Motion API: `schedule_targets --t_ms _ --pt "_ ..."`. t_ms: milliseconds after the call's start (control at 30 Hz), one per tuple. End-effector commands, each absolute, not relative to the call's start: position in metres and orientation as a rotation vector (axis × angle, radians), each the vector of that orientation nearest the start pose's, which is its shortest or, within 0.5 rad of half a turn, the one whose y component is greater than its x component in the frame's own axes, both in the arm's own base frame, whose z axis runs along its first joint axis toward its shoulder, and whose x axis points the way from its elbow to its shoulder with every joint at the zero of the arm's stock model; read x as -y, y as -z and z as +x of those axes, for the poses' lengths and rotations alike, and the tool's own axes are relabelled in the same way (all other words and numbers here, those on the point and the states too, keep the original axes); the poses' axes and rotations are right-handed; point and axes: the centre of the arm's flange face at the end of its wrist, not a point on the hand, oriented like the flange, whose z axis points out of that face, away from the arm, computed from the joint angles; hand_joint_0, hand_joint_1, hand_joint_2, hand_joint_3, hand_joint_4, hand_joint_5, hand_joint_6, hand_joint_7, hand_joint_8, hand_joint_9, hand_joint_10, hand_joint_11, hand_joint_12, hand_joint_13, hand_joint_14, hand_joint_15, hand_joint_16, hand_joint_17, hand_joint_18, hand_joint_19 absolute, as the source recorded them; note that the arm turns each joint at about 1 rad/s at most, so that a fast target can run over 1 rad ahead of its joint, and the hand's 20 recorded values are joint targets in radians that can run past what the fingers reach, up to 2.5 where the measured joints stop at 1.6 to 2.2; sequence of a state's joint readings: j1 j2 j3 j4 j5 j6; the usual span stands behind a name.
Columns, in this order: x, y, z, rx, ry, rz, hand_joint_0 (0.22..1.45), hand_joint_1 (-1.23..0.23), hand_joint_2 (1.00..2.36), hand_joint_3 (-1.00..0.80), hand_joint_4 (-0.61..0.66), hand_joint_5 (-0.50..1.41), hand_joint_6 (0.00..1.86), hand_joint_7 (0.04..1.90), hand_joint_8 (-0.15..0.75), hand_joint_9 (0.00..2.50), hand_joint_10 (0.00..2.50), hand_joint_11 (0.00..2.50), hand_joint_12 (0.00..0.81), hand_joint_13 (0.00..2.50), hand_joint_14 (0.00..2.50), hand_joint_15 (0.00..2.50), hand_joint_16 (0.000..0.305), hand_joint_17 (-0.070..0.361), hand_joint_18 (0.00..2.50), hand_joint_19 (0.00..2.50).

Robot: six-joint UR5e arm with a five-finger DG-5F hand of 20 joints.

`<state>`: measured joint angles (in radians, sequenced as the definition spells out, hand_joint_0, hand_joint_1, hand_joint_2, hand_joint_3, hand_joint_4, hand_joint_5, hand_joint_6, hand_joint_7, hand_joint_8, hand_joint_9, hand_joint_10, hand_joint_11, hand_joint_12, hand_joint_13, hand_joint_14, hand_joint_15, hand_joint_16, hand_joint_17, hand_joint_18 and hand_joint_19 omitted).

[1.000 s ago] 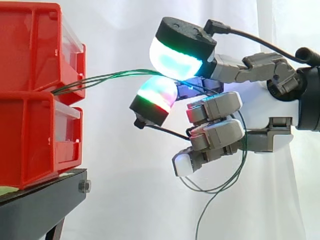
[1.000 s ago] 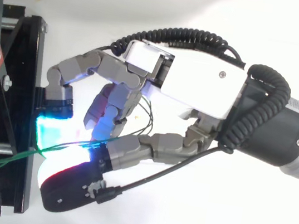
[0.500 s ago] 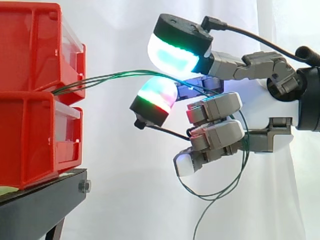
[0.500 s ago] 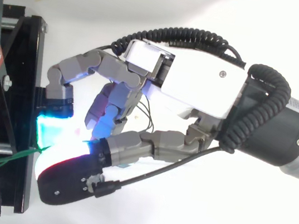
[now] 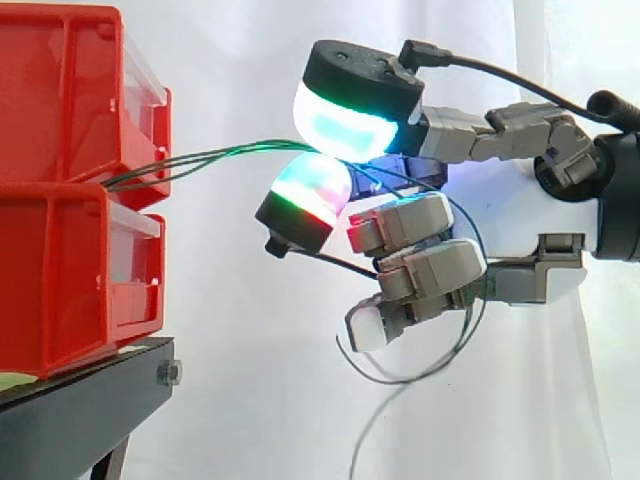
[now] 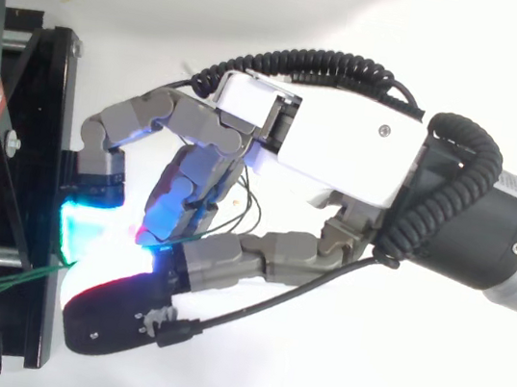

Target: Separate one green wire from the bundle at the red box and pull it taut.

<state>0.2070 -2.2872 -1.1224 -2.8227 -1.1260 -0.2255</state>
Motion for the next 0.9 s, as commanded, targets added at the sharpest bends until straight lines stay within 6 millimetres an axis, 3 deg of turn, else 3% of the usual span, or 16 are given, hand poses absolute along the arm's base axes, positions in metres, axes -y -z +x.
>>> schedule_targets --t_ms 0,200,300,533,800,867 --pt "0.0178 -0.2840 0.7722 -1.108 -0.893 1.147 0.68 -0.81 1.00 -0.45 0.11 -0.21 0.89 1.05 0.281 1.24 0.13 1.82 0.336 1.40 0.02 1.46 0.053 0.120 0.89 0.54" --pt "0.0178 -0.2838 0.7721 -1.109 -0.892 1.147 0.69 -0.81 1.00 -0.50 0.15 -0.21 0.90 1.03 0.288 1.19 0.16 1.76 0.344 1.39 0.02 1.44 0.053 0.118 0.90 0.54" --pt "0.0178 -0.2844 0.7722 -1.109 -0.892 1.147 0.60 -0.80 1.00 -0.50 0.16 -0.21 0.90 1.02 0.297 1.18 0.15 1.76 0.347 1.38 0.02 1.44 0.053 0.119 0.90 0.54" --pt "0.0213 -0.2836 0.7717 -1.110 -0.887 1.150 0.50 -0.60 1.00 -0.50 0.19 -0.21 0.86 1.01 0.331 1.14 0.19 1.69 0.384 1.38 0.01 1.41 0.060 0.134 0.90 0.54" --pt "0.0202 -0.2836 0.7717 -1.109 -0.889 1.151 0.57 -0.57 1.00 -0.50 0.17 -0.22 0.84 1.02 0.302 1.14 0.06 1.74 0.352 1.35 0.02 1.41 0.056 0.126 0.86 0.57" --pt "0.0203 -0.2843 0.7720 -1.106 -0.888 1.151 0.60 -0.60 1.01 -0.41 0.17 -0.22 0.84 1.04 0.292 1.14 0.04 1.75 0.347 1.35 0.02 1.41 0.055 0.124 0.86 0.57"
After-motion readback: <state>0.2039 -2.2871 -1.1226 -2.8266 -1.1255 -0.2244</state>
